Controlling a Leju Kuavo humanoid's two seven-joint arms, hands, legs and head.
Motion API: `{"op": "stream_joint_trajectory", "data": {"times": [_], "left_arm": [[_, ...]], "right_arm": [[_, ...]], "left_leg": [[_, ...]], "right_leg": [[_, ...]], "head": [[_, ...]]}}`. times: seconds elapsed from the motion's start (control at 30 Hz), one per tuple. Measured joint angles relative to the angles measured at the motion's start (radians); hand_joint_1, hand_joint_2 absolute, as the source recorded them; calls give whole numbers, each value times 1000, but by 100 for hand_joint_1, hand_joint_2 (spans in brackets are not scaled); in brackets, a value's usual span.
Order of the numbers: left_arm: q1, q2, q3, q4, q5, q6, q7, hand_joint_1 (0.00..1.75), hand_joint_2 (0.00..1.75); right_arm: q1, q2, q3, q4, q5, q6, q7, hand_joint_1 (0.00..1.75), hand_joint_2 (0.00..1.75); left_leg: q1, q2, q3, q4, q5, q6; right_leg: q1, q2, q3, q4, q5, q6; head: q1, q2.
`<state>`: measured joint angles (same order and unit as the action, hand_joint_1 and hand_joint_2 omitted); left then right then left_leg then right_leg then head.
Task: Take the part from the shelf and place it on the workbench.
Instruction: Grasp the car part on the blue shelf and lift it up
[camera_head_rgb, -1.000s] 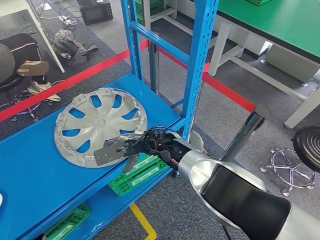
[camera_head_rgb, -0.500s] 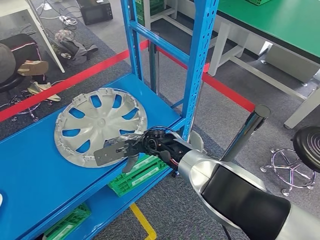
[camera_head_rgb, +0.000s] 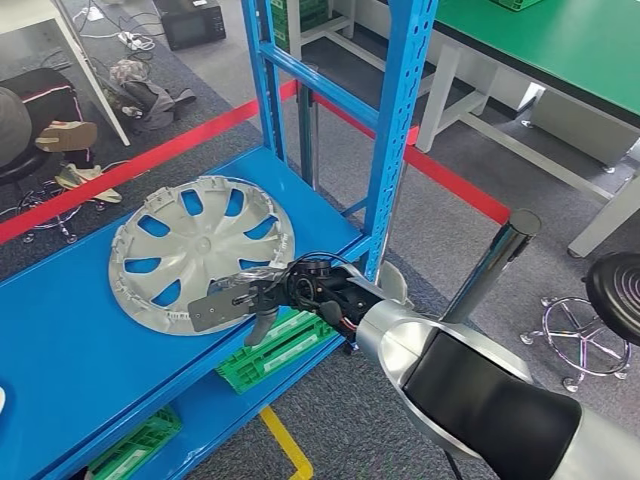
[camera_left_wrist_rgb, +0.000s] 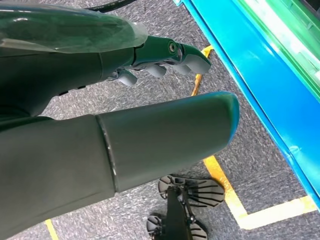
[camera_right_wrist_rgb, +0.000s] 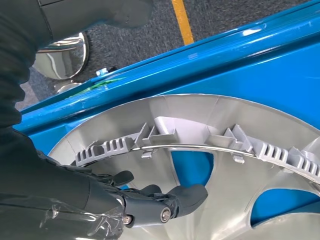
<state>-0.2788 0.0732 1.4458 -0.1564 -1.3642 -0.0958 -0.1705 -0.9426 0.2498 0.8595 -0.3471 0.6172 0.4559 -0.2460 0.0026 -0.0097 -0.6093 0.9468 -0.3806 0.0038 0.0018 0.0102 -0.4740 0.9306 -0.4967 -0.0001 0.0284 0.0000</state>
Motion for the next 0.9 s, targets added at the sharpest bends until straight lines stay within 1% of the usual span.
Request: {"op": "stream_joint_trajectory", "data": {"times": [0.83,0.9], "left_arm": [[0,0,0,0,0,0,0,0,0],[0,0,0,0,0,0,0,0,0]], "right_arm": [[0,1,0,2,0,0,0,0,175],[0,1,0,2,0,0,0,87,175]], "left_leg": [[0,0,0,0,0,0],[0,0,0,0,0,0]], "right_leg": [[0,0,0,0,0,0],[0,0,0,0,0,0]], "head": [[0,0],[0,0]]}}
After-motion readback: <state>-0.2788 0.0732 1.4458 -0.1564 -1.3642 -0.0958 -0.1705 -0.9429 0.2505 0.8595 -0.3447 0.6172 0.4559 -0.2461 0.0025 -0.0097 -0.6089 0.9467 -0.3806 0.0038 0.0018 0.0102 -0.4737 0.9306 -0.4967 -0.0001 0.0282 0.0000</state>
